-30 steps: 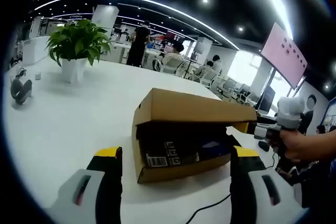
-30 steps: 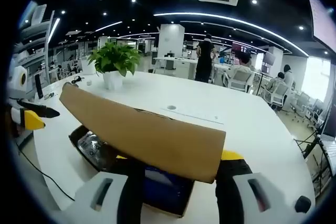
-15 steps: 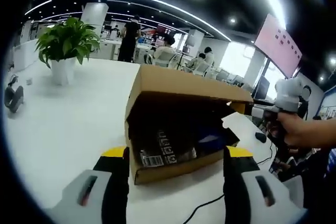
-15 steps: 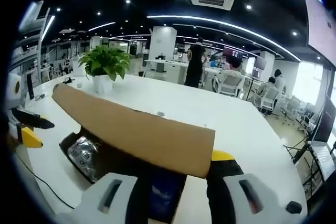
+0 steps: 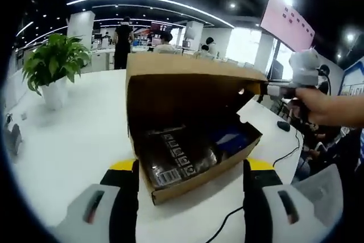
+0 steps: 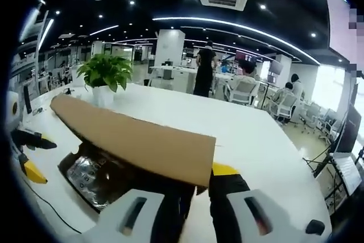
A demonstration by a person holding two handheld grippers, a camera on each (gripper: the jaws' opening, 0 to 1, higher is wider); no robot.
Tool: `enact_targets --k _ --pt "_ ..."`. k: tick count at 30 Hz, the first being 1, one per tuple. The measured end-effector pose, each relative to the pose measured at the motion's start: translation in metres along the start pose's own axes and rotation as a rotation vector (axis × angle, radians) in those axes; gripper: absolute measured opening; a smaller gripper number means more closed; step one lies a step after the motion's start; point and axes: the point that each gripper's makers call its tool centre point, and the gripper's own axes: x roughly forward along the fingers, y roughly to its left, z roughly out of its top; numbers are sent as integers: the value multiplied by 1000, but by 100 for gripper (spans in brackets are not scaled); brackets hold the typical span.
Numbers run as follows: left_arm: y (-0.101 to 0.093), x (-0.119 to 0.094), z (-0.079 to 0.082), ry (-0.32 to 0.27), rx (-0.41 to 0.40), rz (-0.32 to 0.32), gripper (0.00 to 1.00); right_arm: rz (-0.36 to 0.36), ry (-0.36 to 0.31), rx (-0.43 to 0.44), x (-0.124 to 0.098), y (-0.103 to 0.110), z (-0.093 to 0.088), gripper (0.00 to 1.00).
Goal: Operate the shoe box by opening the lid, removing the specified soft item, and placing it in the target area until the item is outside and the box remains undamaged.
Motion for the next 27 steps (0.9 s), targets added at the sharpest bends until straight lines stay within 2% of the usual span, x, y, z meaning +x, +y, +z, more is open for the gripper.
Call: enact_targets --k 3,6,9,12,15,17,20,22,26,27 --pt "-3 2 -6 55 -22 -33 62 -11 2 54 0 -6 1 4" --pt "-4 6 -6 65 64 -38 62 -16 3 66 0 -10 0 0" --pt "-7 8 -5 64 95 -49 54 -27 2 76 1 -8 0 0" --pt "-10 10 -7 80 123 -57 56 -39 -1 109 0 -8 -1 0" --pt "-13 11 -11 112 223 -85 55 -41 2 115 0 -8 0 0" --pt "-14 12 -18 156 277 -104 54 -40 3 113 0 -8 0 0" --pt "-16 15 -27 214 275 -135 49 -39 6 112 0 -8 0 0" --pt "-14 18 -31 244 346 -130 46 -32 9 98 0 -8 0 0" --pt "-15 24 -34 265 413 -148 33 -3 16 72 -1 -7 -1 0" --pt "-15 25 -38 302 467 -167 30 3 21 68 -2 -7 -2 0"
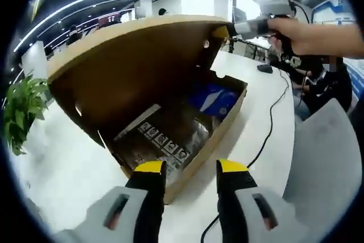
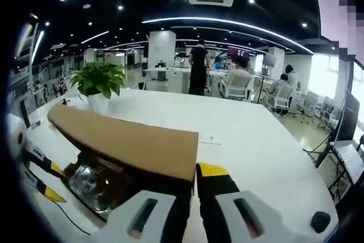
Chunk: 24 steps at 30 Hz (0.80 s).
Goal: Operate the shoe box by opening the lid, removing the specified soft item, and placing it in the target area until the item is outside and the box remains undamaged.
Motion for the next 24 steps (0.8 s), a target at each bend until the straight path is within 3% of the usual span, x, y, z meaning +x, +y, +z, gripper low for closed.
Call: enact_targets --k 2,4,6,9,10,16,24 --pt "2 4 -6 55 65 -12 30 3 3 -3 -1 0 -1 0" --pt "4 7 -7 69 65 -22 29 3 6 -3 -2 1 -1 0" --pt "-2 10 -14 117 96 -94 27 7 10 -12 -2 1 -1 0" --pt "3 14 -25 193 191 -85 20 18 14 -21 -2 1 -1 0" --pt "0 15 -24 181 207 -100 21 21 14 -21 -2 0 -1 0" --pt "3 23 -28 235 281 -127 17 35 20 -11 0 0 -2 0" --pt "1 28 -27 239 254 -173 12 26 29 17 0 0 -4 0"
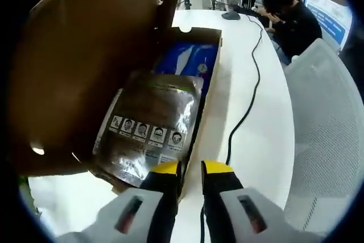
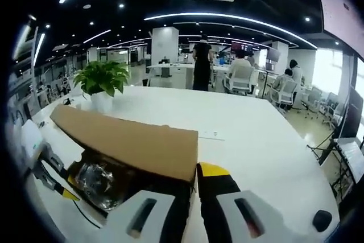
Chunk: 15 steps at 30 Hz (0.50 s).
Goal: Operate the shoe box by opening the lid, removing the specified soft item, and placing it in the target area until the item is outside and the box remains undamaged.
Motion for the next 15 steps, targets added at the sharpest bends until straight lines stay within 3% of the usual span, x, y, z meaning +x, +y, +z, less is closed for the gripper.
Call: enact_targets --k 4,5,10,15 --pt "-6 2 -3 -2 141 -47 13 -2 2 3 0 0 0 0" --pt "-6 3 -4 6 161 -34 12 -1 3 3 0 0 1 0" --pt "-7 7 -6 71 191 -64 12 -6 9 -7 0 0 1 0" --pt "-11 18 -10 76 206 -79 12 -9 13 -15 0 0 1 0"
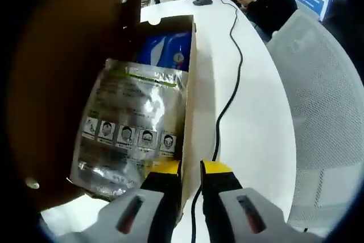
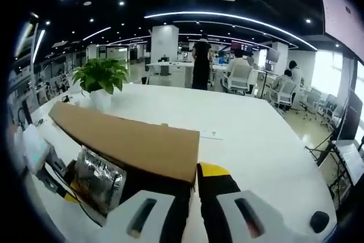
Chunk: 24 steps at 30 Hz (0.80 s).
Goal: Operate the shoe box by opening the lid, removing the specified soft item, and placing it in the target area until the item is outside and the box remains undamaged.
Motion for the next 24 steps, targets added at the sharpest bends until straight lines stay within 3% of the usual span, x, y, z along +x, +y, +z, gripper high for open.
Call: enact_targets --k 2,6,9,13,17,24 --pt "4 -1 0 4 8 35 9 5 3 -7 0 0 0 0" --pt "-1 4 -2 1 25 -3 12 4 7 -8 0 0 0 0" --pt "5 9 -8 61 88 46 9 5 10 -11 0 1 0 2" --pt "4 16 -10 95 48 57 10 10 16 -19 1 1 -1 3" --pt "5 18 -7 56 -18 54 10 15 20 -26 0 2 -1 3" --pt "7 24 -7 49 -27 71 5 22 29 -33 0 2 -3 3"
